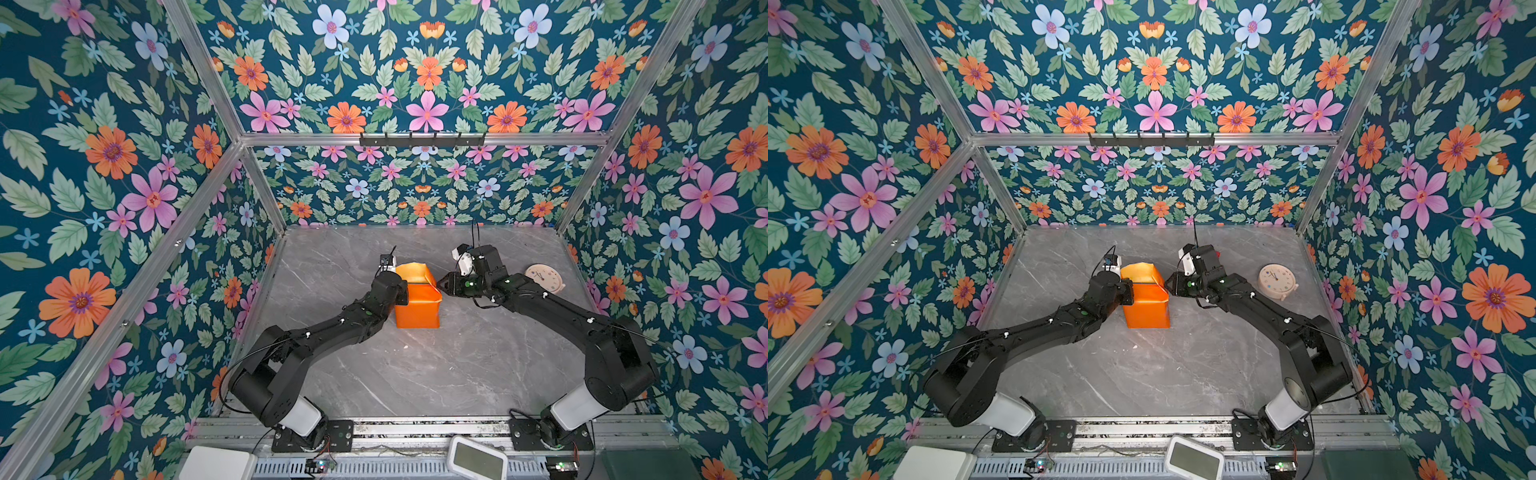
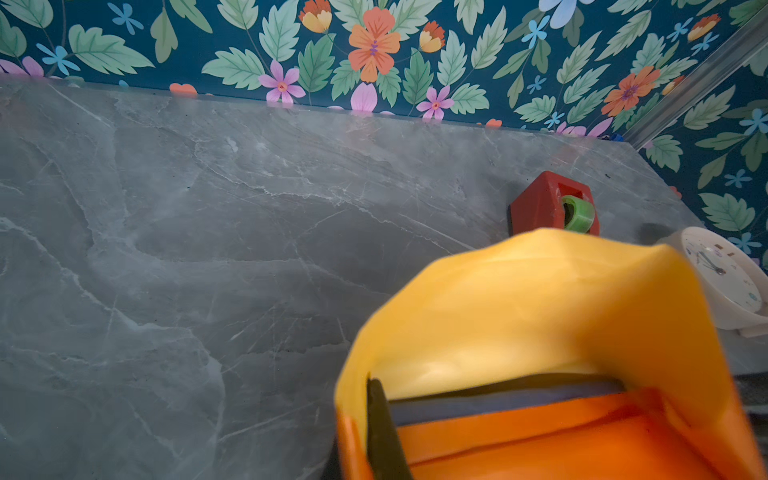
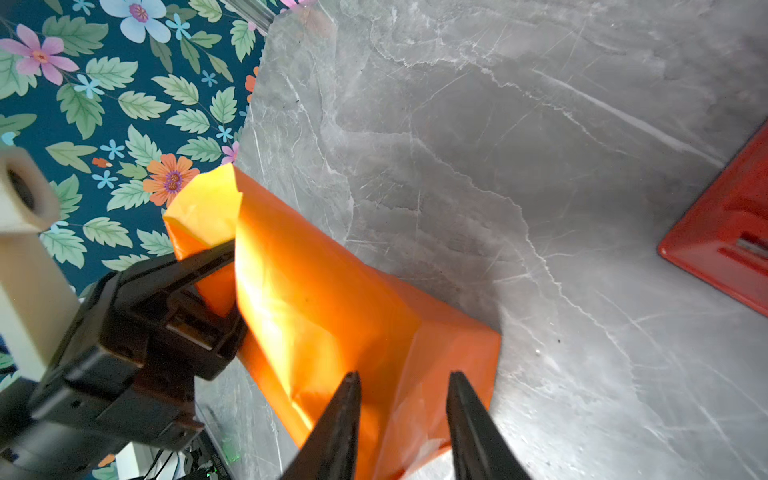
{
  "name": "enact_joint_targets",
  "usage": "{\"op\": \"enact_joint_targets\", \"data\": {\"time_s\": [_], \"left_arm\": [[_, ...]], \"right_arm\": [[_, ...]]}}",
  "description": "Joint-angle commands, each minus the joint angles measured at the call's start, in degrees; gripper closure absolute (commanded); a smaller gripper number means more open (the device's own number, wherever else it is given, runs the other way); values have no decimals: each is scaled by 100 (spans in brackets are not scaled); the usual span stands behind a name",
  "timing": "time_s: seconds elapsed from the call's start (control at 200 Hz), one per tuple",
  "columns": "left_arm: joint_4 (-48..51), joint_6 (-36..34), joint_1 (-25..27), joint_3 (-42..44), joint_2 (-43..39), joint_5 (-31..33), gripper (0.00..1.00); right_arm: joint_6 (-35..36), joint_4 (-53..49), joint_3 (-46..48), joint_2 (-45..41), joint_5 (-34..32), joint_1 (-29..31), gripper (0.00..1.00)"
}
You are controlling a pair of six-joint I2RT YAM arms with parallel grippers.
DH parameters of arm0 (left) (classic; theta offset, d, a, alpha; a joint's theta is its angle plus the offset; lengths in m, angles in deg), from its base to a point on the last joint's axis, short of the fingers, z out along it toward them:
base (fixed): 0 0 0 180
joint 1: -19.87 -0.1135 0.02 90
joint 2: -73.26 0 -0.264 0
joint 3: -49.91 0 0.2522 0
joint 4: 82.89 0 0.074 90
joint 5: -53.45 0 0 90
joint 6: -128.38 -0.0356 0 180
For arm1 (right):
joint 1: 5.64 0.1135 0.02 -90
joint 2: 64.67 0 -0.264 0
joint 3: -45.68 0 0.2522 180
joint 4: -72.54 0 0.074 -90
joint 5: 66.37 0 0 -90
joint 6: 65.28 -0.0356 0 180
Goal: Wrap the gift box in paper
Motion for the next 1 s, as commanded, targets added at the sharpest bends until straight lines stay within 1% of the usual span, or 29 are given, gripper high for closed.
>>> {"op": "enact_joint_targets", "data": {"time_s": [0.0,0.16,0.26,0.28,0.54,0.68,0.845,0.975,0.995], "left_arm": [[223,-48,-2,-2,25,-57,100],[206,-46,-2,30,6,-73,100],[197,-43,-2,41,7,-97,100],[190,-32,-2,33,4,-101,100],[171,-30,-2,49,15,-168,100],[144,-21,-7,49,25,-222,100],[117,-13,-2,45,51,-294,100],[117,0,-2,25,29,-303,100],[117,-4,-2,26,31,-308,97]], "right_arm": [[-82,144,-45,100,83,40,63],[-114,195,-140,274,52,36,63],[-133,231,-186,310,41,34,60],[-139,245,-195,500,35,34,60],[-289,475,-260,787,-38,34,55],[-385,584,-240,861,-94,42,54],[-389,633,-12,847,-89,40,54],[-366,864,303,805,-13,29,54],[-364,915,352,811,9,25,54]]}}
